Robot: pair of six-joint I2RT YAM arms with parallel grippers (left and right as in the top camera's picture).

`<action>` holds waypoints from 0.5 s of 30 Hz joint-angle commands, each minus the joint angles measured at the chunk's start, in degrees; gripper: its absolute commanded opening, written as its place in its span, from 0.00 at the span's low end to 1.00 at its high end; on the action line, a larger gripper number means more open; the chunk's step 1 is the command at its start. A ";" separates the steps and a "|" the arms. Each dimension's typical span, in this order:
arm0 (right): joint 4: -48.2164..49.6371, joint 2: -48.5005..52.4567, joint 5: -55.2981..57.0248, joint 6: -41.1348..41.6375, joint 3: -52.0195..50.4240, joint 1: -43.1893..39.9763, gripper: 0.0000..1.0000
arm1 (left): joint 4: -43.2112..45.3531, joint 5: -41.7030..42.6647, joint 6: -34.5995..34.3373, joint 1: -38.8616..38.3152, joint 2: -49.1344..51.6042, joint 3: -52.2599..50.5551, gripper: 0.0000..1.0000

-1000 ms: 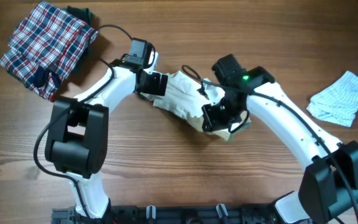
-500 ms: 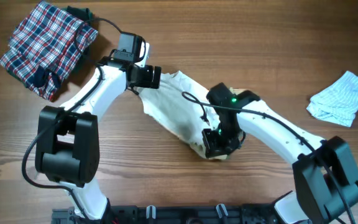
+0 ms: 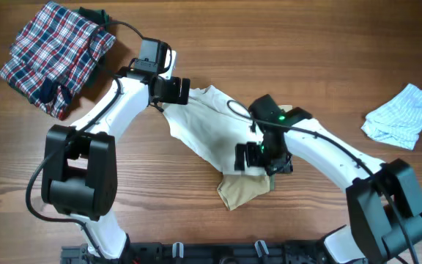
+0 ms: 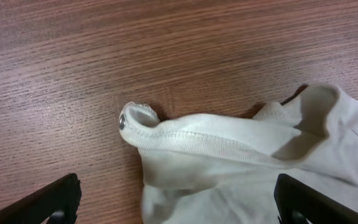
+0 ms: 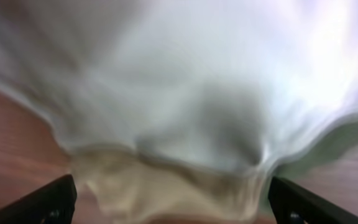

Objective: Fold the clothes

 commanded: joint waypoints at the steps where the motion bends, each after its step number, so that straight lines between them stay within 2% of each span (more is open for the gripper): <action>1: 5.09 -0.61 3.45 0.31 0.63 -2.64 1.00 | -0.17 -0.74 0.83 0.35 -1.16 -0.44 1.00; 2: 6.78 -0.61 3.48 0.31 0.63 -3.23 0.99 | -0.35 -0.76 0.83 0.35 -1.16 -0.44 1.00; 3: 8.68 -0.46 3.56 0.17 0.61 -3.54 0.91 | -0.52 -0.76 0.83 0.35 -1.16 -0.44 0.99; 9: 11.72 2.60 8.15 -0.92 0.61 -3.54 0.21 | -0.66 -0.76 0.83 0.35 -1.16 -0.44 1.00; 10: 12.07 3.19 9.51 -0.90 0.61 -3.54 0.13 | -0.66 -0.76 0.83 0.35 -1.16 -0.44 1.00; 12: 13.18 3.93 10.67 -0.48 0.61 -3.54 0.04 | -0.68 -0.76 0.83 0.35 -1.16 -0.44 1.00; 15: 15.50 4.76 12.68 -0.37 0.61 -3.54 0.04 | -0.70 -0.74 0.83 0.35 -1.16 -0.44 0.99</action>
